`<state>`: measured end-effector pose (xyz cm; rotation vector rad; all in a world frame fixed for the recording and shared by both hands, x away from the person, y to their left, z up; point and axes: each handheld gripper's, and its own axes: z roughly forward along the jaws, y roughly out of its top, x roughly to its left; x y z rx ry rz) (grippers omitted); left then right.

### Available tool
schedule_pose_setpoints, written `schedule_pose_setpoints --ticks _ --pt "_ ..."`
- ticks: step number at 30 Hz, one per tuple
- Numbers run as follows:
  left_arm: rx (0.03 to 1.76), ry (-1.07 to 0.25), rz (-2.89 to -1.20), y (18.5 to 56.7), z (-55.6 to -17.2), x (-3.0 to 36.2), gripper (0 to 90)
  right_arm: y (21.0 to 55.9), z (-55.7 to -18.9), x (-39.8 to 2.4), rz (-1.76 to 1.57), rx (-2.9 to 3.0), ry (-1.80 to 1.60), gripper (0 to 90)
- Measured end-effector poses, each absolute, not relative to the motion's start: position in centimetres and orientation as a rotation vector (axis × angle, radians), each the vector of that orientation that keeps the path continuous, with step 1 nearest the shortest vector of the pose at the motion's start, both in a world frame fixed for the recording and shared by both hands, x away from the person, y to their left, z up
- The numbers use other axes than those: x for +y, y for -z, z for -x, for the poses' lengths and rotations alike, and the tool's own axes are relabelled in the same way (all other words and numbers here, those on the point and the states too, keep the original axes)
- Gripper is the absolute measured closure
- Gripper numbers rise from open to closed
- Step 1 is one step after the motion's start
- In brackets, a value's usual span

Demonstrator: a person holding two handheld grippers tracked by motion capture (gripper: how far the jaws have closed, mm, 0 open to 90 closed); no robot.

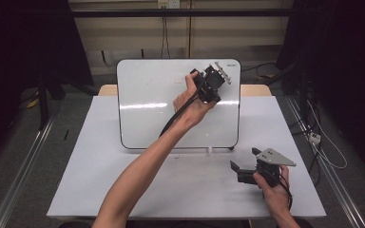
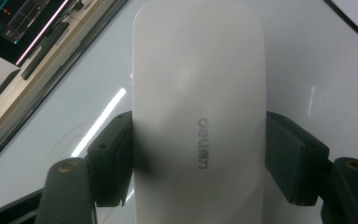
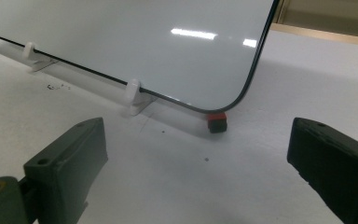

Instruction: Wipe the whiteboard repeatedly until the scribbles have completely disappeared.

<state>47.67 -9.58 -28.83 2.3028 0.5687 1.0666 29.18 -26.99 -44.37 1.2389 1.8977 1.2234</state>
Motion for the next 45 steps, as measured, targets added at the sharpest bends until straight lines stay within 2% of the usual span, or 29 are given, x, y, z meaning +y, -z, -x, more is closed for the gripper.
schedule_pose_setpoints --ticks 8,15,35,45 --pt "0.556 -1.059 -2.299 28.9 -47.5 -9.5 31.2 44.4 -29.2 -27.0 -1.237 1.897 -1.223 4.6" --pt "0.601 -1.001 -2.257 29.0 -47.6 -8.3 31.2 44.3 -29.0 -27.0 -1.238 1.899 -1.220 4.5" --pt "0.783 -0.936 -2.201 28.5 -48.7 0.4 31.2 44.4 -29.1 -26.8 -1.239 1.897 -1.212 4.5" --pt "0.760 -0.985 -2.228 29.0 -48.1 -0.3 31.2 44.4 -29.2 -26.7 -1.236 1.902 -1.210 4.5"
